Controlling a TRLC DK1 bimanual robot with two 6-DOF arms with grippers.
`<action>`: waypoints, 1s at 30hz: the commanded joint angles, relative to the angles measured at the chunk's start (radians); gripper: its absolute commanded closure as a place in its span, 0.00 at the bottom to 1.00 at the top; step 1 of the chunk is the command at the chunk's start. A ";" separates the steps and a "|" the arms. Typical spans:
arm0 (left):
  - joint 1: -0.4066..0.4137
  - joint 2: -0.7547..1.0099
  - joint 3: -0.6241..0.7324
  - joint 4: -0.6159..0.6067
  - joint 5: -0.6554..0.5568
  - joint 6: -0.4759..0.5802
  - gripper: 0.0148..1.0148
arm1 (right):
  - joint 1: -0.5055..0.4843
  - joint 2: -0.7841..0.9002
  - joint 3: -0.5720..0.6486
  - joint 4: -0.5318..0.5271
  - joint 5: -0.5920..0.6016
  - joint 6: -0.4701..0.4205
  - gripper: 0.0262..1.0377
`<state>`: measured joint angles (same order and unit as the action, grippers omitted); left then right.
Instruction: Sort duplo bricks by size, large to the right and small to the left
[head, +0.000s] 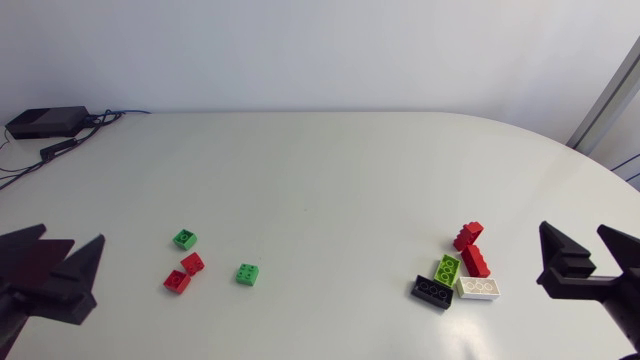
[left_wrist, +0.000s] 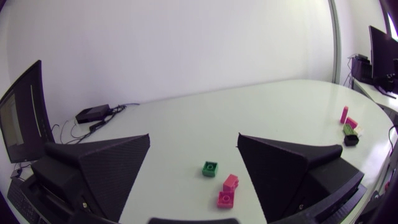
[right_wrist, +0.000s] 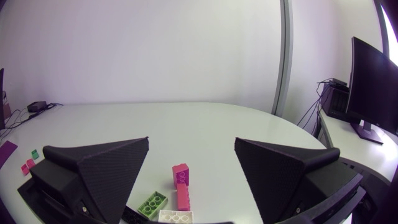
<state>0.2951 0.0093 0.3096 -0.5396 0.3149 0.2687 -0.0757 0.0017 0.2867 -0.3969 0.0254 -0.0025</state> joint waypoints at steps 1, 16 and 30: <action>-0.001 -0.019 -0.049 -0.003 0.006 0.073 0.03 | -0.001 -0.014 -0.050 0.032 0.011 0.024 0.04; 0.033 -0.025 -0.076 0.165 -0.045 -0.244 0.03 | 0.056 -0.016 -0.199 0.432 0.071 0.022 0.04; 0.073 -0.025 -0.271 0.460 -0.203 -0.232 0.03 | 0.106 -0.014 -0.291 0.533 0.102 -0.002 0.04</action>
<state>0.3603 0.0071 0.0631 -0.1062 0.1215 0.0330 0.0227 0.0006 0.0353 0.1516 0.1223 0.0002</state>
